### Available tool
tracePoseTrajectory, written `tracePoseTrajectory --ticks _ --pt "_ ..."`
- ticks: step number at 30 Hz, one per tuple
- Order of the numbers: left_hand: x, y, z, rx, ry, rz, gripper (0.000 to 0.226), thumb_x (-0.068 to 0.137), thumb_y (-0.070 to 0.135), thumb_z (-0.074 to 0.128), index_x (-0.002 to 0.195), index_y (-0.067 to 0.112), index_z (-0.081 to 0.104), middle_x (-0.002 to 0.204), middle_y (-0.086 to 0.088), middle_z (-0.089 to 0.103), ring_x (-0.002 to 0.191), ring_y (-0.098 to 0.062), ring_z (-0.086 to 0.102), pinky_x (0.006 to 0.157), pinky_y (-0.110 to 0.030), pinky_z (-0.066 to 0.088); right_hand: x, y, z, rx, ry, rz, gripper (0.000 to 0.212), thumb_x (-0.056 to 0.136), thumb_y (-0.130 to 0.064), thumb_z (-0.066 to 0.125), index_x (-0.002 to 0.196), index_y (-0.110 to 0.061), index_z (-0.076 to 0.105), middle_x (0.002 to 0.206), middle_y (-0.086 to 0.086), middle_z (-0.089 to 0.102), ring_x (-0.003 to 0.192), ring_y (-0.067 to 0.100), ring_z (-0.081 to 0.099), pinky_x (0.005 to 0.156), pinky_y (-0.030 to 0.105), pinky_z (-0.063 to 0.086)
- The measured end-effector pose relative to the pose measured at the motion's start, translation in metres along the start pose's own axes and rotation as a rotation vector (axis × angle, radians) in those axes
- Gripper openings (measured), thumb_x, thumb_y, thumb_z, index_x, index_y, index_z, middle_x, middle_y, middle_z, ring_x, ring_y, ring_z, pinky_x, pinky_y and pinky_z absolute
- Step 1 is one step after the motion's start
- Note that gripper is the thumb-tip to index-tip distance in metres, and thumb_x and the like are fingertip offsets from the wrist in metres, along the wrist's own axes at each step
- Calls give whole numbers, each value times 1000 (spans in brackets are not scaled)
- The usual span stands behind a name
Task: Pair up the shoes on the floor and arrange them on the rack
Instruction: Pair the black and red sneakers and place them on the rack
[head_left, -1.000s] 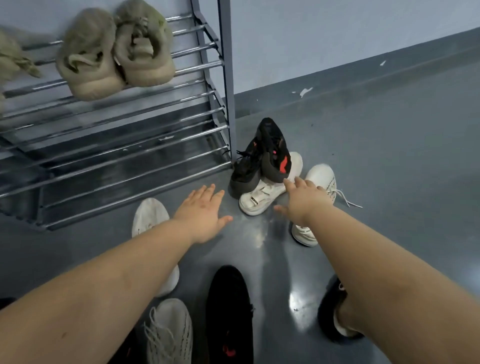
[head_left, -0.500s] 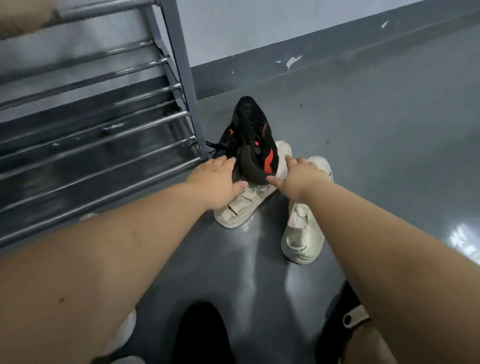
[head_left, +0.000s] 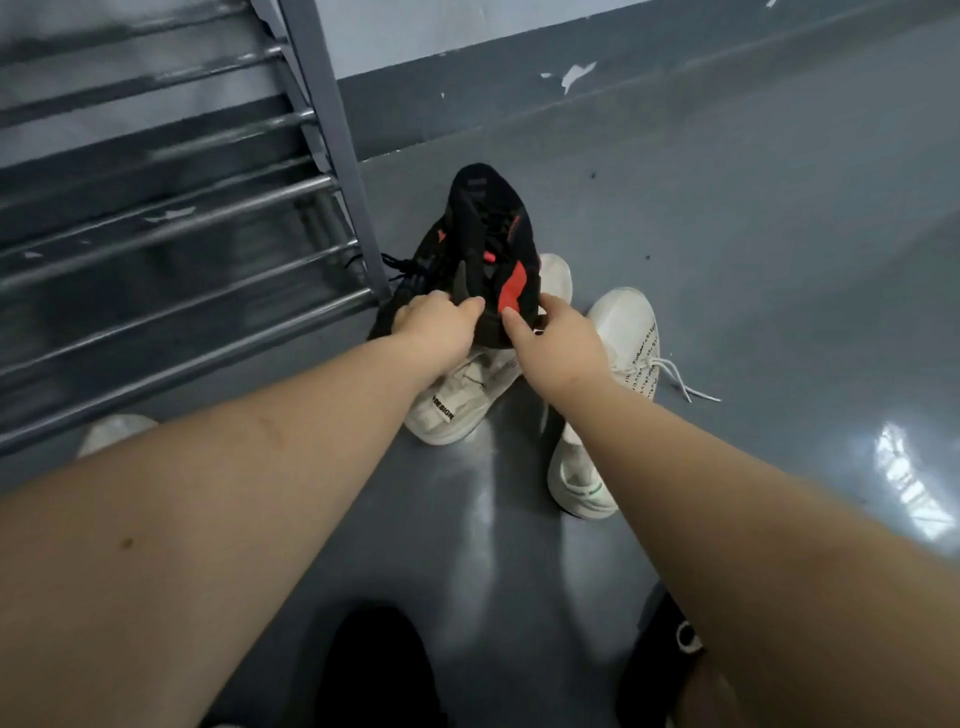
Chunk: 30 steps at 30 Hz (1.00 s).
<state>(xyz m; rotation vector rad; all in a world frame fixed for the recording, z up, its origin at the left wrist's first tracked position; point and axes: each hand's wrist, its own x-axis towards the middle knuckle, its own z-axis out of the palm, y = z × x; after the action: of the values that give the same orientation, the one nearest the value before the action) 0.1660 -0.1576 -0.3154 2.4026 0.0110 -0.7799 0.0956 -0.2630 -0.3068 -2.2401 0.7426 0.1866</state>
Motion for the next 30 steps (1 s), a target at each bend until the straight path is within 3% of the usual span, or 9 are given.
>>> tracePoseTrajectory --ticks 5,8,10,12,15,20,22,26,30 --pt "-43 -4 -20 -260 -37 -40 40 96 35 38 102 6 65 94 -10 62 89 -26 56 76 -30 39 -46 -19 10 314 168 78 53 88 -44 58 130 -15 47 123 5 58 111 21 58 93 31 46" --pt "-79 -14 -36 -446 -46 -70 31 92 34 46 79 11 61 86 -12 65 85 -28 60 79 -35 45 -79 -33 14 431 216 125 58 81 -47 64 127 -14 48 122 8 57 107 21 59 95 37 48" --pt "-105 -23 -48 -572 -62 -93 25 92 29 50 75 13 59 86 -14 67 81 -28 64 86 -38 51 -106 -41 12 490 205 163 57 79 -46 66 123 -15 49 119 7 58 104 19 60 92 35 48" --pt "-134 -35 -61 -678 -93 -113 20 93 22 51 78 11 57 80 -11 62 69 -20 62 74 -32 55 -138 -50 10 528 179 191 55 79 -45 67 123 -16 48 120 5 55 104 18 58 90 31 45" --pt "-180 -58 -79 -759 -116 -123 16 94 16 50 83 8 58 83 -11 63 69 -17 61 58 -24 56 -180 -66 9 692 137 291 63 81 -54 62 126 -14 45 124 5 55 107 21 57 95 35 45" --pt "-261 -107 -113 -934 -105 -173 13 94 9 48 84 5 56 78 -11 62 70 -19 61 60 -27 57 -234 -97 9 695 -144 368 78 78 -67 50 130 -10 47 128 9 58 109 33 60 91 48 52" --pt "-296 -128 -119 -968 -112 -193 10 93 6 48 86 5 56 80 -9 61 71 -20 62 62 -29 57 -264 -100 13 606 -283 340 67 84 -61 51 126 -9 54 124 11 60 107 31 62 88 45 54" --pt "-354 -167 -115 -1014 -111 -226 9 89 -2 49 87 4 55 89 -12 58 75 -24 63 65 -33 58 -327 -89 18 636 -507 260 28 91 -36 60 113 -20 53 96 2 62 83 19 60 63 32 51" --pt "-391 -205 -94 -1077 -186 -212 24 87 -6 50 108 1 61 101 -16 66 86 -25 67 82 -39 56 -371 -62 30 657 -584 197 28 89 -26 64 115 -26 54 102 0 67 86 16 64 62 28 54"
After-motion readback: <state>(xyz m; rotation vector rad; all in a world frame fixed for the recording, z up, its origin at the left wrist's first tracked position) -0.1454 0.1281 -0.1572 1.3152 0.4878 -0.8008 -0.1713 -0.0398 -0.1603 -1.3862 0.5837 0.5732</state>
